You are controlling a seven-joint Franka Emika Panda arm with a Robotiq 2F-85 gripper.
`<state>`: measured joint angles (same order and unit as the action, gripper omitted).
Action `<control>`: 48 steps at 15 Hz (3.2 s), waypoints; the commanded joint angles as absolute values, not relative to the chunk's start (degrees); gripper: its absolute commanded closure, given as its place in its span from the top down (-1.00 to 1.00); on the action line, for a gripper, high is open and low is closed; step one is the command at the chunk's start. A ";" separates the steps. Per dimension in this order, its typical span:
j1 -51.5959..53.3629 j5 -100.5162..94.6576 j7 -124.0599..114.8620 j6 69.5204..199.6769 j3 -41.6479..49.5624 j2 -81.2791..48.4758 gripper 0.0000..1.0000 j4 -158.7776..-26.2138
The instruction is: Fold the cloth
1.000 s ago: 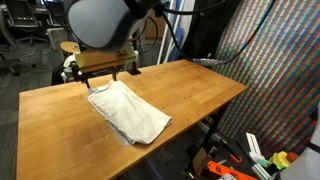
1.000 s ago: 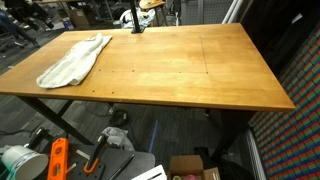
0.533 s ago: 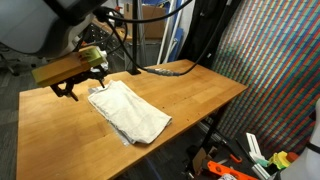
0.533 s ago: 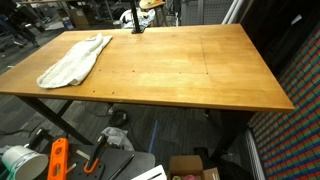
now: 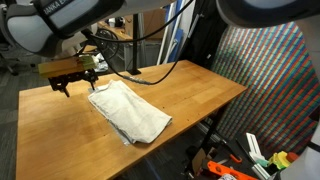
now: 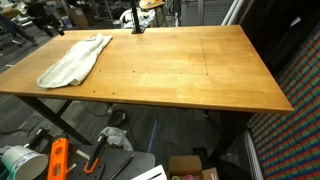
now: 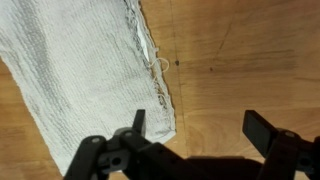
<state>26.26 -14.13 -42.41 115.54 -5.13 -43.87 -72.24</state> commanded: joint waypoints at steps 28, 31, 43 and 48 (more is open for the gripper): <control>21.56 -7.99 -44.30 109.86 -1.72 -64.30 -0.79 -41.03; 21.53 -7.98 -46.37 109.25 -1.68 -65.02 -0.79 -38.53; 20.18 -8.10 -58.06 109.71 -0.51 -69.46 -0.79 -31.62; 19.47 -8.47 -60.56 109.81 -0.21 -70.85 -0.79 -30.79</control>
<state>19.53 -8.70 -58.54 110.57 -0.73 -68.36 -35.23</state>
